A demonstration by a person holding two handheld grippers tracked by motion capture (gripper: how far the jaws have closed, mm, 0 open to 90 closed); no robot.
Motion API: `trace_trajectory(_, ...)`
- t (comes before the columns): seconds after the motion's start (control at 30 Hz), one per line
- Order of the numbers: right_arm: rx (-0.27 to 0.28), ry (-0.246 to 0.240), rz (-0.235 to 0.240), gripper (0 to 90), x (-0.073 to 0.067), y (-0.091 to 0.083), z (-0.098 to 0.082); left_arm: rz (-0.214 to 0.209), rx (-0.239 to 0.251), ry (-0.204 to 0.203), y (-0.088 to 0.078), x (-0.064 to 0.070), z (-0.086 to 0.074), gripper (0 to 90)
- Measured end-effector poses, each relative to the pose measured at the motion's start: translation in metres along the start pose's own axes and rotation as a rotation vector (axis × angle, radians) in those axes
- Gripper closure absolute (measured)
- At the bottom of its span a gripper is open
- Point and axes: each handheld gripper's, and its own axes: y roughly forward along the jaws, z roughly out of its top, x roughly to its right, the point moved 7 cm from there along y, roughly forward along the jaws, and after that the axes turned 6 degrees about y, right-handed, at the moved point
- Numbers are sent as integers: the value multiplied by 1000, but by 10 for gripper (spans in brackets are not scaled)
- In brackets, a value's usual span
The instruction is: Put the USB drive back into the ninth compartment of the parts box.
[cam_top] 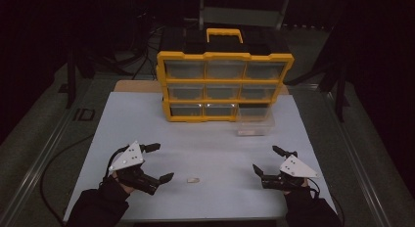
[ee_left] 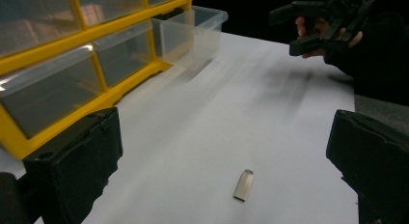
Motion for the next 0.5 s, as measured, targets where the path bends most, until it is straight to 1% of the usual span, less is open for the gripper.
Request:
trace_trajectory(0.13, -1, 1, 4, 82, -1, 0, 0, -17, -15, -1, 9, 2, -4, 0)
trace_trajectory(0.3, 0, 1, 4, 82, 0, 0, 0, -47, -21, -5, 20, 8, -7, 0)
trace_trajectory(0.4, -1, 1, 5, 82, -1, 0, 0, -59, -34, 0, 27, 10, -11, 0)
trace_trajectory(0.43, -1, 1, 5, 82, -1, 0, 0, -59, -34, 0, 27, 10, -11, 0)
trace_trajectory(0.5, 0, 1, 6, 82, -1, 0, 0, -69, -49, 3, 34, 13, -15, 0)
